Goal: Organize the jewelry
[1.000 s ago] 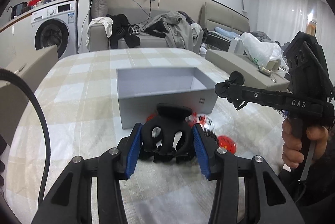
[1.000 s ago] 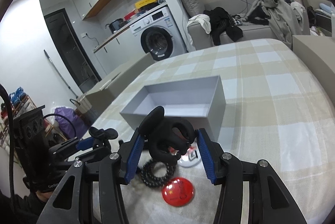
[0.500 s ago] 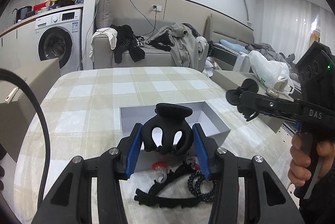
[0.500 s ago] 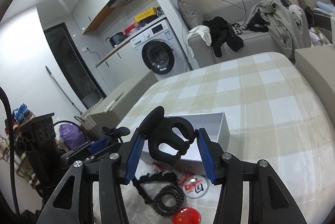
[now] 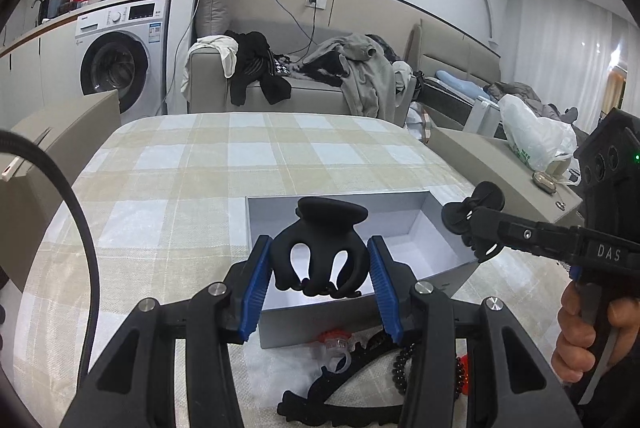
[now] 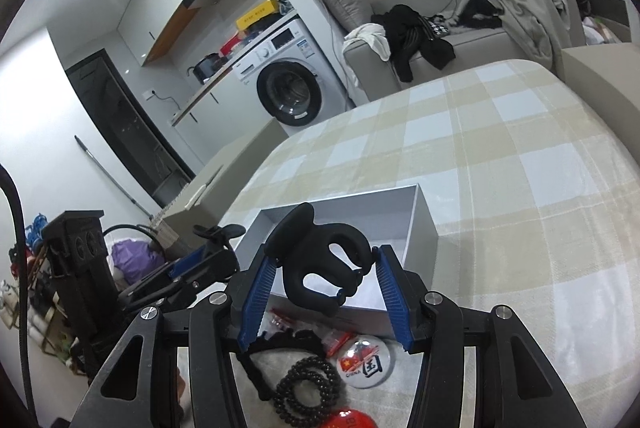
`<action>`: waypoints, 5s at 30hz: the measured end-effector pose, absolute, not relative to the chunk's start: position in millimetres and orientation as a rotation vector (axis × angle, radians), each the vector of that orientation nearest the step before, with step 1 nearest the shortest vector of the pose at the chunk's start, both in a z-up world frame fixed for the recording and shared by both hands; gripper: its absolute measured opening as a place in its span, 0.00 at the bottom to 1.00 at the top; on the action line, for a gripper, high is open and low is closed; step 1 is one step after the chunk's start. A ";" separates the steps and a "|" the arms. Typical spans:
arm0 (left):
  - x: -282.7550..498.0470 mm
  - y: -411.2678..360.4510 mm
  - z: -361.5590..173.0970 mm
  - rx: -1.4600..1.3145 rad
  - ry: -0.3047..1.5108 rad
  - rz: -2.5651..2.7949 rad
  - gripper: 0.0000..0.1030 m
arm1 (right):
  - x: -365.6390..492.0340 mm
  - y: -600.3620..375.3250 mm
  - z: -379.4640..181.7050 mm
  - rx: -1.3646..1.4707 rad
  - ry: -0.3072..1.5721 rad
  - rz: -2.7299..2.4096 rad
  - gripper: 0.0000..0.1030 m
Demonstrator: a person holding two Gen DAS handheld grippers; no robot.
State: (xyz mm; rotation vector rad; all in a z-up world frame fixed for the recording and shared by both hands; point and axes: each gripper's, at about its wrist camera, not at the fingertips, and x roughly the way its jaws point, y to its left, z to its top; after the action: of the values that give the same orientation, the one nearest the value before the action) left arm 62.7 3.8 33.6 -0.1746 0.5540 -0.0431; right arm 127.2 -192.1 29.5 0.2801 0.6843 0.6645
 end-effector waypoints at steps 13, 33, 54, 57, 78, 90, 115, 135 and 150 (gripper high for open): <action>73.6 -5.1 25.9 -0.127 0.579 -0.020 0.41 | 135.5 -187.5 23.8 0.275 0.695 0.637 0.49; 43.3 -10.2 35.8 -0.134 0.555 -0.043 0.99 | 99.6 -211.3 32.8 0.211 0.652 0.656 1.00; 15.9 -11.8 14.0 -0.077 0.541 -0.021 0.99 | 67.8 -190.2 -5.9 -0.034 0.680 0.700 1.00; 16.4 -10.8 11.0 -0.061 0.550 0.004 0.99 | 69.4 -191.1 -7.1 -0.027 0.691 0.704 1.00; 12.9 -10.4 6.4 -0.061 0.570 -0.016 0.99 | 70.7 -166.0 -19.4 -0.148 0.789 0.675 0.65; 14.5 -7.8 6.3 -0.081 0.578 -0.020 0.99 | 68.1 -155.5 -26.7 -0.196 0.824 0.718 0.28; 23.0 -21.9 -4.4 -0.056 0.716 -0.128 0.99 | 77.1 -186.6 -10.2 0.017 0.740 0.711 0.09; 34.0 -34.3 -14.4 0.000 0.849 -0.128 0.99 | 72.0 -184.4 -12.8 0.003 0.742 0.709 0.09; 33.6 -34.1 -13.7 -0.003 0.834 -0.137 0.91 | 71.9 -184.8 -12.4 0.007 0.745 0.708 0.09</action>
State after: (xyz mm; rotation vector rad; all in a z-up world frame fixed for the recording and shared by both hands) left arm 33.6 -34.1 -13.7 -0.0028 0.8343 -0.1370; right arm 71.9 -184.8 -12.4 0.0065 0.7448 0.7078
